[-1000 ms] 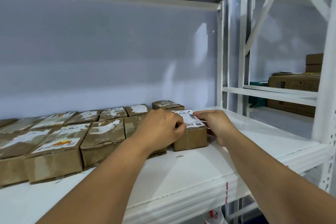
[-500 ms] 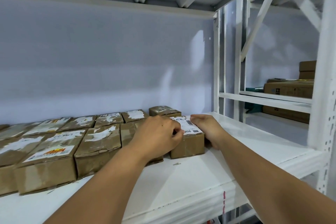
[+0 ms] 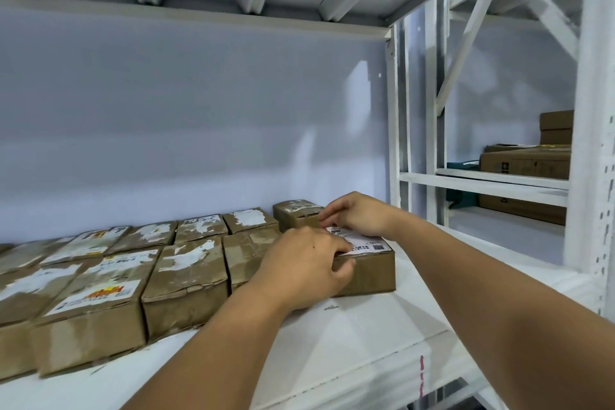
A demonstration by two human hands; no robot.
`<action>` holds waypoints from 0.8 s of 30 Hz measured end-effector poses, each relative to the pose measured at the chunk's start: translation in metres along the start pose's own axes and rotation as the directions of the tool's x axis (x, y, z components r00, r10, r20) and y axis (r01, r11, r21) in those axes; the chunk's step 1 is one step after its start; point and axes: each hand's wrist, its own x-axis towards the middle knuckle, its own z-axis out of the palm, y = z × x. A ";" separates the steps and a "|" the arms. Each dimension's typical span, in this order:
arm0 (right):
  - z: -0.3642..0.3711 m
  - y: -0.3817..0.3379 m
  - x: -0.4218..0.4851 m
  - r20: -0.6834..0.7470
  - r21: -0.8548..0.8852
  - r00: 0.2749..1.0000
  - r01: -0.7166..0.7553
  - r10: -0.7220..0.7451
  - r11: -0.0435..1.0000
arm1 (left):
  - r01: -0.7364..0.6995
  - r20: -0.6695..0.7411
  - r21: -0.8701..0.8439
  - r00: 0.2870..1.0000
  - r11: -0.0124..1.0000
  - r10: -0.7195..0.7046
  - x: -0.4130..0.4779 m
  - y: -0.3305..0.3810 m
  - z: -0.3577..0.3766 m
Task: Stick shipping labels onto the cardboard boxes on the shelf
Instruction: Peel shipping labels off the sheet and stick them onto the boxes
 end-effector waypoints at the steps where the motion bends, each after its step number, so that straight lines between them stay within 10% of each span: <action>1: 0.000 0.001 0.001 -0.020 0.010 1.000 -0.014 0.014 1.000 | 0.000 -0.007 0.002 1.000 1.000 0.000 0.000 0.001 0.000; 8: -0.020 0.044 -0.010 -0.682 -0.009 0.714 -0.222 0.156 0.975 | -0.020 0.014 0.031 1.000 0.999 0.019 -0.001 0.004 0.005; 11: -0.030 0.067 -0.025 -0.612 -0.188 0.752 -0.437 0.243 0.879 | -0.040 0.094 0.010 0.995 0.999 0.038 0.000 0.012 0.012; 18: -0.025 0.085 -0.041 -0.286 -0.422 0.899 -0.429 0.332 0.799 | -0.026 0.096 0.029 0.995 0.999 0.024 0.005 0.024 0.024; 24: -0.020 0.089 -0.047 -0.374 -0.385 0.902 -0.363 0.217 0.848 | -0.002 0.154 0.056 0.988 0.998 -0.007 0.006 0.024 0.032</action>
